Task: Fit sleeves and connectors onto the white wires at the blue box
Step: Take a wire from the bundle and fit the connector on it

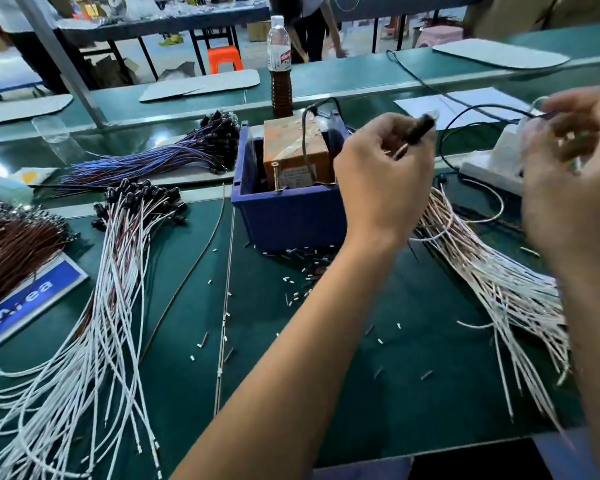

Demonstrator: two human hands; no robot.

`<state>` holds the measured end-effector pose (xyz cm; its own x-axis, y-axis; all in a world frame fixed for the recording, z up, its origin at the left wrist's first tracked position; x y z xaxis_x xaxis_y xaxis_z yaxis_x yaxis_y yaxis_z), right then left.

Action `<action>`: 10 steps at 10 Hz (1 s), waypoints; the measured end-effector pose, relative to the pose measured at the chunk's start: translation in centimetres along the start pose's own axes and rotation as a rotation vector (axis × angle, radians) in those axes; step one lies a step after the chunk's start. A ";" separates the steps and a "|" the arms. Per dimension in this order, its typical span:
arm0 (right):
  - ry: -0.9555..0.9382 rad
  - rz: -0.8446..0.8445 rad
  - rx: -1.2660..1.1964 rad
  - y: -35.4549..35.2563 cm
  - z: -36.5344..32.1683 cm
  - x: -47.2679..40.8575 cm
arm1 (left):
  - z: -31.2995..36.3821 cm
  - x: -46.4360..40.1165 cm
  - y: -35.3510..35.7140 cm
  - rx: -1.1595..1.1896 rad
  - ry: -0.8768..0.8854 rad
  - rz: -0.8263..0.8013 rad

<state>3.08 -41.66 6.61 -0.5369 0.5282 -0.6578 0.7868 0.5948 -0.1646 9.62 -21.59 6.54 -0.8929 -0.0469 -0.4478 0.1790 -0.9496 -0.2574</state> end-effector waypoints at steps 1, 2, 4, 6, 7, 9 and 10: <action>-0.156 -0.396 0.063 2.2 -3.4 0.9 | 1.3 -0.8 2.3 0.175 -0.142 -0.072; 0.017 -0.696 -0.030 3.7 -3.8 2.5 | 2.4 -1.6 4.1 0.451 -0.313 -0.153; -0.045 -0.690 0.092 -0.1 -2.7 0.0 | 4.9 -3.9 5.2 0.925 -0.449 -0.270; -0.129 -0.644 0.243 -7.6 4.7 -5.3 | 5.2 -6.4 5.7 1.045 -0.516 -0.234; -0.068 -0.715 0.215 -7.7 4.7 -3.5 | 4.1 -6.5 6.4 0.878 -0.567 -0.252; 0.251 -0.812 0.475 -1.7 3.0 1.2 | 0.1 -5.2 10.8 0.272 -0.655 -0.437; 0.372 -0.831 0.574 -0.1 5.5 3.2 | -2.7 -3.4 11.6 0.133 -0.737 -0.426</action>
<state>2.96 -43.38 0.49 -0.9520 0.2983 0.0681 0.1060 0.5303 -0.8412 15.87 -31.59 2.75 -0.9214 0.1759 0.3465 -0.2408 -0.9583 -0.1538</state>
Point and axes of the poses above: each hand's wrist, its own x-axis away from the middle knuckle, its own y-axis out of the palm, z = x × y, the point moved 7 cm from there along -x, towards the middle knuckle, and after that the axes turned 14 degrees about -x, right-handed, at the moved point
